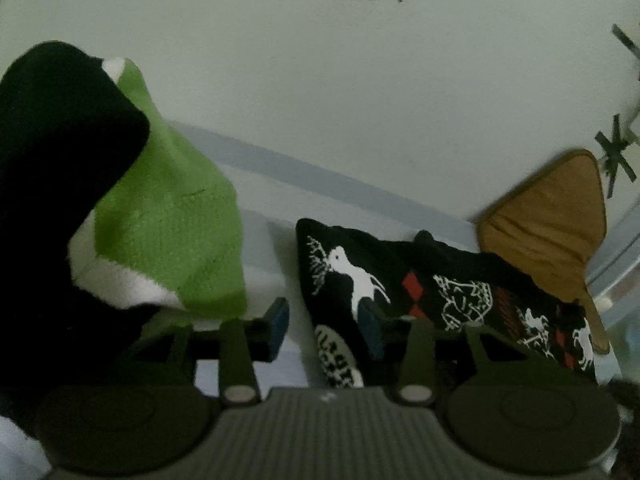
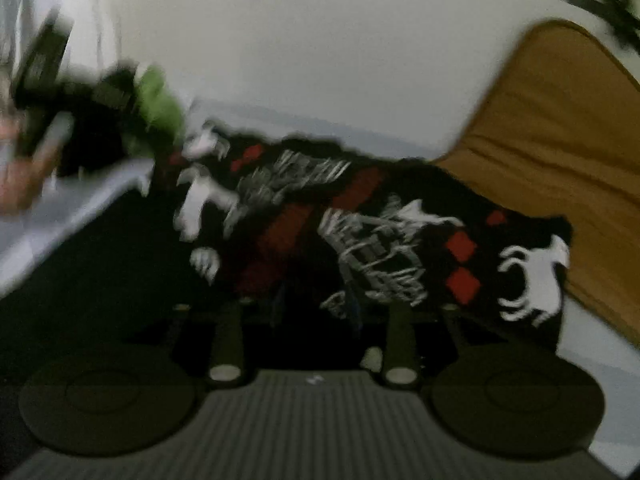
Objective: Fold small clothes
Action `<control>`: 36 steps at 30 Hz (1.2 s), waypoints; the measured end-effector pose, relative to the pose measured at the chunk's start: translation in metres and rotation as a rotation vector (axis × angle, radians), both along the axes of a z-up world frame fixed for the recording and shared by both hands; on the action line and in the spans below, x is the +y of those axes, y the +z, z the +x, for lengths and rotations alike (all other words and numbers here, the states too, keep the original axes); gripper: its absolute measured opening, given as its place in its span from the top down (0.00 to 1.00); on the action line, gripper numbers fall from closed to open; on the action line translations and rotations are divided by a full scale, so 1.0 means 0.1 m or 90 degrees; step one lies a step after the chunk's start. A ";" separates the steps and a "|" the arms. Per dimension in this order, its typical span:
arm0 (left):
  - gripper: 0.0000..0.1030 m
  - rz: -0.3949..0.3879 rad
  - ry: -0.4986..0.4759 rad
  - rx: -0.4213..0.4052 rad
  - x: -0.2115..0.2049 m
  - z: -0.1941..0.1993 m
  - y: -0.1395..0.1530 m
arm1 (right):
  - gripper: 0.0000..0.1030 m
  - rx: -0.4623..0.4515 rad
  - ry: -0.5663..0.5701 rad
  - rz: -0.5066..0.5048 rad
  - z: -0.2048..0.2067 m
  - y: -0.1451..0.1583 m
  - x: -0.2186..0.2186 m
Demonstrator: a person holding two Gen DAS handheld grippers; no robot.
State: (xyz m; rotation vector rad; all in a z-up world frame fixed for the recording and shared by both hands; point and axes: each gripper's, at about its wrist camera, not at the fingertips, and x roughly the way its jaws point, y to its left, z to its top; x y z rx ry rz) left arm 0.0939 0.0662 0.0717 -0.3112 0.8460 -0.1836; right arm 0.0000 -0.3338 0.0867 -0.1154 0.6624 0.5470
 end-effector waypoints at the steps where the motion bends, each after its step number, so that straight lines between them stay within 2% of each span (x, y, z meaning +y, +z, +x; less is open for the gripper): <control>1: 0.47 0.006 -0.002 -0.014 0.00 -0.04 0.02 | 0.65 -0.011 -0.025 0.036 0.02 0.06 -0.12; 3: 0.38 0.012 -0.018 -0.041 -0.09 -0.06 0.06 | 0.64 -0.038 -0.077 0.086 0.09 0.17 -0.30; 5: 0.31 0.021 -0.039 -0.053 -0.17 -0.06 0.07 | 0.64 -0.051 -0.111 0.094 0.15 0.25 -0.36; 7: 0.33 0.033 -0.060 -0.055 -0.29 -0.04 0.04 | 0.63 -0.055 -0.107 0.090 0.23 0.27 -0.27; 9: 0.47 0.049 -0.077 -0.048 -0.40 -0.04 -0.01 | 0.58 -0.046 -0.082 0.076 0.35 0.21 -0.08; 11: 0.79 0.060 -0.098 -0.043 -0.47 -0.08 -0.04 | 0.56 -0.032 -0.045 0.046 0.45 0.11 0.19; 13: 0.85 0.094 -0.108 -0.056 -0.51 -0.17 -0.04 | 0.55 -0.008 0.001 0.008 0.52 -0.06 0.46; 14: 0.87 0.109 -0.114 -0.068 -0.53 -0.20 -0.03 | 0.61 -0.003 0.022 -0.020 0.53 -0.12 0.57; 15: 0.88 0.113 -0.117 -0.077 -0.53 -0.23 0.00 | 0.92 -0.045 0.030 -0.037 0.46 -0.15 0.65; 16: 0.89 0.111 -0.117 -0.085 -0.52 -0.25 0.03 | 0.94 -0.048 0.059 -0.047 0.44 -0.14 0.71; 18: 0.89 0.093 -0.106 -0.109 -0.45 -0.27 0.14 | 0.95 -0.066 0.054 -0.069 0.44 -0.07 0.81; 20: 0.91 0.081 -0.084 -0.128 -0.37 -0.24 0.23 | 0.95 -0.095 0.028 -0.058 0.47 0.02 0.77; 22: 0.93 0.084 -0.063 -0.119 -0.34 -0.18 0.25 | 0.95 -0.126 -0.013 -0.035 0.54 0.13 0.71; 24: 0.85 0.114 -0.034 -0.072 -0.33 -0.03 0.14 | 0.95 -0.171 -0.060 -0.016 0.58 0.20 0.69; 25: 0.73 0.115 -0.037 -0.042 -0.32 0.04 0.05 | 0.94 -0.186 -0.081 -0.022 0.62 0.19 0.72; 27: 0.69 0.095 -0.037 0.013 -0.28 0.15 -0.13 | 0.83 -0.180 -0.097 -0.076 0.74 0.04 0.82; 28: 0.66 0.082 -0.031 0.017 -0.24 0.13 -0.17 | 0.79 -0.145 -0.091 -0.107 0.82 -0.06 0.86; 29: 0.59 0.071 -0.027 0.007 -0.20 0.09 -0.17 | 0.78 -0.110 -0.086 -0.120 0.87 -0.13 0.88; 31: 0.48 0.065 -0.011 -0.011 -0.14 0.04 -0.16 | 0.74 -0.116 -0.081 -0.083 0.77 -0.12 0.83; 32: 0.48 0.062 0.000 -0.013 -0.11 0.04 -0.16 | 0.70 -0.122 -0.070 -0.055 0.70 -0.07 0.81; 34: 0.48 0.045 0.012 -0.005 -0.07 0.06 -0.15 | 0.70 -0.126 -0.040 -0.022 0.64 0.00 0.83; 36: 0.48 0.025 0.016 -0.009 -0.05 0.02 -0.13 | 0.70 -0.124 -0.003 -0.020 0.62 0.04 0.99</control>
